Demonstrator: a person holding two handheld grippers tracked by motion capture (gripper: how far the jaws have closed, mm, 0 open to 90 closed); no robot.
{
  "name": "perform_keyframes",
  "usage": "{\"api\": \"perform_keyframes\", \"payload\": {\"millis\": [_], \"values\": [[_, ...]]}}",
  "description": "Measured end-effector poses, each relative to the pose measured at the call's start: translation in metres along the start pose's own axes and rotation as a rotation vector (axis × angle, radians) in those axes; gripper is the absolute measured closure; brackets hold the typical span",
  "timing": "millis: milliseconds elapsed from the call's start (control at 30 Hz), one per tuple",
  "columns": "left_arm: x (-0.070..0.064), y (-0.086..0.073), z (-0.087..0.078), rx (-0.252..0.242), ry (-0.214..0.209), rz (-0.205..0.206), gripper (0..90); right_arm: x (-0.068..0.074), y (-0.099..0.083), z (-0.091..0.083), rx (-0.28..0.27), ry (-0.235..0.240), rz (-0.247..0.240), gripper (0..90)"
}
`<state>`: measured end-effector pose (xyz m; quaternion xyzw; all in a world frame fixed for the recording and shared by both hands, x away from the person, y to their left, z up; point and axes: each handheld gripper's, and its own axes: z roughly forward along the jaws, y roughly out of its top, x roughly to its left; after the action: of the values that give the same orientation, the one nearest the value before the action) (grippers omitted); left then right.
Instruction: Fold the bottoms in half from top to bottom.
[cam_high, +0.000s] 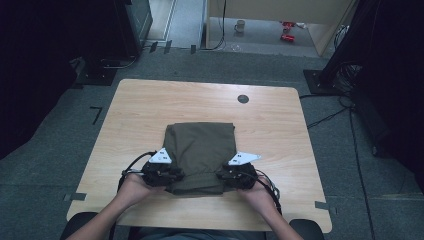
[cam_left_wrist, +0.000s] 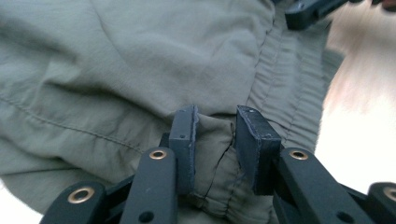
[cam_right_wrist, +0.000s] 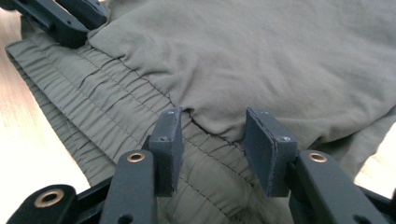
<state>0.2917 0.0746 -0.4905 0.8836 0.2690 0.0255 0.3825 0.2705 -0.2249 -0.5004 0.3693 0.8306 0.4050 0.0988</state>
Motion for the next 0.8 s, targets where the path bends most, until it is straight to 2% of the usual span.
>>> {"api": "perform_keyframes", "payload": {"millis": [100, 167, 200, 300, 333, 367, 400, 433, 533, 600, 700, 800], "values": [[0.002, 0.001, 0.003, -0.007, 0.012, 0.007, 67.3, -0.001, -0.001, 0.003, 0.009, -0.006, -0.008, 56.6], [0.006, 0.003, 0.006, -0.017, 0.022, -0.002, 67.0, -0.003, 0.000, 0.007, 0.016, -0.020, -0.026, 56.3], [0.012, 0.006, 0.009, -0.027, 0.028, -0.021, 66.9, -0.007, 0.002, 0.010, 0.018, -0.033, -0.037, 56.0], [0.019, 0.009, 0.012, -0.032, 0.034, -0.033, 66.2, -0.011, 0.004, 0.013, 0.015, -0.050, -0.028, 55.8], [0.024, 0.014, 0.016, -0.038, 0.042, -0.051, 65.6, -0.019, 0.006, 0.016, 0.009, -0.061, -0.016, 55.9], [0.024, 0.014, 0.016, -0.038, 0.042, -0.051, 65.5, -0.019, 0.006, 0.016, 0.009, -0.061, -0.016, 55.9], [0.029, 0.019, 0.019, -0.039, 0.056, -0.054, 65.4, -0.027, 0.009, 0.020, 0.003, -0.067, 0.011, 56.1], [0.031, 0.022, 0.021, -0.039, 0.065, -0.055, 65.1, -0.032, 0.011, 0.022, -0.001, -0.067, 0.016, 56.2], [0.037, 0.026, 0.024, -0.038, 0.077, -0.065, 64.2, -0.039, 0.014, 0.026, -0.010, -0.072, 0.044, 56.3], [0.044, 0.030, 0.026, -0.038, 0.074, -0.081, 63.3, -0.048, 0.020, 0.032, -0.013, -0.090, 0.037, 56.4], [0.059, 0.037, 0.031, -0.045, 0.065, -0.118, 60.7, -0.058, 0.025, 0.036, -0.013, -0.075, 0.074, 56.1], [0.065, 0.038, 0.033, -0.056, 0.059, -0.136, 59.8, -0.064, 0.026, 0.039, -0.029, -0.083, 0.079, 55.9]]}}
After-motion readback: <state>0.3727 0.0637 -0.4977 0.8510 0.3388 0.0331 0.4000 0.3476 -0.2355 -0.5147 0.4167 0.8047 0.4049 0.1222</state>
